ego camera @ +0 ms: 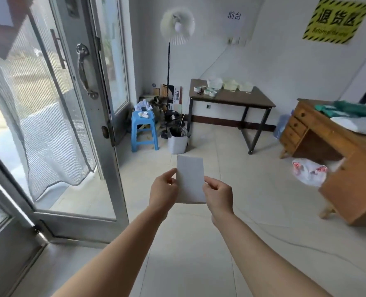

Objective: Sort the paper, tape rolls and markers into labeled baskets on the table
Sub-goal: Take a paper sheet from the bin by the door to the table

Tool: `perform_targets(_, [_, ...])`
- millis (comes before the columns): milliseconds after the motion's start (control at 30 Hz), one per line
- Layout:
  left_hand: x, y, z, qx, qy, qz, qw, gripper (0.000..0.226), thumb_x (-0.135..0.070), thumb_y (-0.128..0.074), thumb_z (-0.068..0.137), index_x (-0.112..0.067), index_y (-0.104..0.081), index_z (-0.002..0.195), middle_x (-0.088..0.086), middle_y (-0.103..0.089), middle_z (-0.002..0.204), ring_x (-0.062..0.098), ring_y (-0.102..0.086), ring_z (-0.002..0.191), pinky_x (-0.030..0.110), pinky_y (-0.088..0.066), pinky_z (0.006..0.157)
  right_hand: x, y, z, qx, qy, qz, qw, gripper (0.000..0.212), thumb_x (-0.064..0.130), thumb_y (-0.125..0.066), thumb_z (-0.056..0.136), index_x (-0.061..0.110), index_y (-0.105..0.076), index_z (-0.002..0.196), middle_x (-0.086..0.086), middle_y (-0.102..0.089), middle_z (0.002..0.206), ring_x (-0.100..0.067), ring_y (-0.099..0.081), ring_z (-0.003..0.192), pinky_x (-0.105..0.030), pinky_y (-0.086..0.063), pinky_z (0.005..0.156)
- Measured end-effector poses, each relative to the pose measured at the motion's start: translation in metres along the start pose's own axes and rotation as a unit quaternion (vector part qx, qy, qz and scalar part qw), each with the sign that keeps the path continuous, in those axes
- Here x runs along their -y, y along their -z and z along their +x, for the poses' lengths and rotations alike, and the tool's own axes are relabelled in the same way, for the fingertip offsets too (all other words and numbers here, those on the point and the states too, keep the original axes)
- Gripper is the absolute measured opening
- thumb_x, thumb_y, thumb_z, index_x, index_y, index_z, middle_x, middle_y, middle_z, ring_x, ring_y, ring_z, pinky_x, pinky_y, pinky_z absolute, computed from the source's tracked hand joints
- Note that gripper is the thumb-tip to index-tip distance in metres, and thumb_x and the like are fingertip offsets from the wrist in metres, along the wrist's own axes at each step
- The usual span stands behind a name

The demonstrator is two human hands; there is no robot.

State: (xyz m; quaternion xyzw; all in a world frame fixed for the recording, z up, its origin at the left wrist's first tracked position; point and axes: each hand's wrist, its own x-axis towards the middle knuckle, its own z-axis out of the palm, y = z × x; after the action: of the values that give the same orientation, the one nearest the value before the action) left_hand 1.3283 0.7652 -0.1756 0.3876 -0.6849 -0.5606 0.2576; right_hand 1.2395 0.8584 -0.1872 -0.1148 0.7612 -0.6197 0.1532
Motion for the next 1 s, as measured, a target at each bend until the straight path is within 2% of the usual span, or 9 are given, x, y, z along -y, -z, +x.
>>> perform_targets(167, [-0.018, -0.046, 0.047, 0.04, -0.007, 0.012, 0.999, 0.055, -0.001, -0.037, 0.089, -0.021, -0.052, 0.137, -0.002, -0.053, 0.074, 0.013, -0.047, 0.065, 0.03, -0.041, 0.063, 0.01, 0.022, 0.05, -0.03, -0.012, 0.003, 0.999, 0.033, 0.001, -0.052, 0.087, 0.009, -0.072, 0.112, 0.003, -0.072, 0.095, -0.018, -0.063, 0.089, -0.027, -0.049, 0.078])
perform_targets(300, [-0.033, -0.082, 0.09, 0.066, -0.007, 0.007, 0.998, 0.057, 0.0, -0.035, 0.087, -0.022, -0.053, 0.136, -0.003, -0.052, 0.07, 0.013, -0.045, 0.06, 0.028, -0.04, 0.059, 0.015, 0.033, 0.1, -0.067, -0.018, -0.006, 0.998, 0.025, 0.002, -0.052, 0.085, 0.006, -0.074, 0.097, -0.01, -0.072, 0.11, -0.034, -0.064, 0.1, -0.027, -0.048, 0.075])
perform_targets(400, [-0.047, -0.106, 0.128, 0.078, -0.016, 0.007, 0.997, 0.058, 0.001, -0.035, 0.085, -0.021, -0.055, 0.135, -0.003, -0.05, 0.066, 0.013, -0.043, 0.058, 0.026, -0.037, 0.056, 0.024, 0.035, 0.14, -0.082, -0.016, -0.014, 0.996, 0.025, 0.002, -0.051, 0.084, -0.002, -0.069, 0.101, -0.018, -0.069, 0.113, -0.014, -0.058, 0.081, -0.027, -0.045, 0.073])
perform_targets(433, [-0.052, -0.114, 0.141, 0.081, -0.02, 0.01, 0.996, 0.058, 0.001, -0.035, 0.085, -0.021, -0.055, 0.135, -0.003, -0.05, 0.066, 0.013, -0.043, 0.058, 0.027, -0.038, 0.057, 0.028, 0.036, 0.153, -0.087, -0.011, -0.014, 0.996, 0.025, 0.001, -0.051, 0.084, -0.002, -0.07, 0.1, -0.016, -0.071, 0.112, -0.01, -0.055, 0.083, -0.027, -0.044, 0.073])
perform_targets(500, [-0.062, -0.129, 0.166, 0.085, -0.027, 0.014, 0.996, 0.057, 0.002, -0.035, 0.085, -0.02, -0.056, 0.133, -0.002, -0.049, 0.066, 0.014, -0.042, 0.058, 0.027, -0.036, 0.057, 0.04, 0.038, 0.178, -0.102, -0.019, -0.008, 0.995, 0.026, 0.0, -0.051, 0.086, 0.001, -0.072, 0.102, -0.007, -0.073, 0.11, -0.026, -0.066, 0.105, -0.035, -0.052, 0.086])
perform_targets(567, [-0.071, -0.141, 0.187, 0.087, -0.032, 0.02, 0.995, 0.058, 0.003, -0.033, 0.085, -0.021, -0.057, 0.132, -0.002, -0.047, 0.065, 0.014, -0.039, 0.054, 0.026, -0.032, 0.052, 0.047, 0.039, 0.201, -0.109, -0.019, -0.007, 0.994, 0.025, -0.001, -0.051, 0.086, -0.002, -0.07, 0.102, -0.012, -0.07, 0.116, -0.034, -0.058, 0.116, -0.044, -0.049, 0.098])
perform_targets(700, [-0.087, -0.167, 0.226, 0.098, -0.038, 0.031, 0.994, 0.059, 0.002, -0.033, 0.084, -0.023, -0.056, 0.133, -0.001, -0.049, 0.068, 0.014, -0.039, 0.055, 0.026, -0.031, 0.052, 0.055, 0.042, 0.248, -0.111, -0.024, 0.001, 0.994, 0.033, 0.003, -0.052, 0.088, 0.008, -0.07, 0.115, 0.0, -0.071, 0.111, -0.017, -0.063, 0.1, -0.027, -0.05, 0.087])
perform_targets(800, [-0.094, -0.188, 0.251, 0.105, -0.03, 0.031, 0.993, 0.059, 0.001, -0.035, 0.084, -0.023, -0.055, 0.134, -0.002, -0.048, 0.068, 0.014, -0.04, 0.056, 0.027, -0.032, 0.052, 0.058, 0.05, 0.279, -0.115, -0.024, 0.004, 0.993, 0.033, 0.002, -0.052, 0.088, 0.01, -0.071, 0.113, 0.001, -0.071, 0.105, -0.014, -0.061, 0.09, -0.026, -0.05, 0.081])
perform_targets(1000, [-0.11, -0.239, 0.295, 0.112, -0.027, 0.029, 0.993, 0.058, 0.002, -0.035, 0.086, -0.021, -0.054, 0.134, -0.002, -0.047, 0.066, 0.014, -0.039, 0.055, 0.026, -0.031, 0.051, 0.055, 0.069, 0.349, -0.116, -0.027, 0.003, 0.993, 0.034, 0.003, -0.054, 0.088, 0.009, -0.069, 0.117, -0.001, -0.07, 0.118, -0.014, -0.063, 0.101, -0.022, -0.047, 0.084])
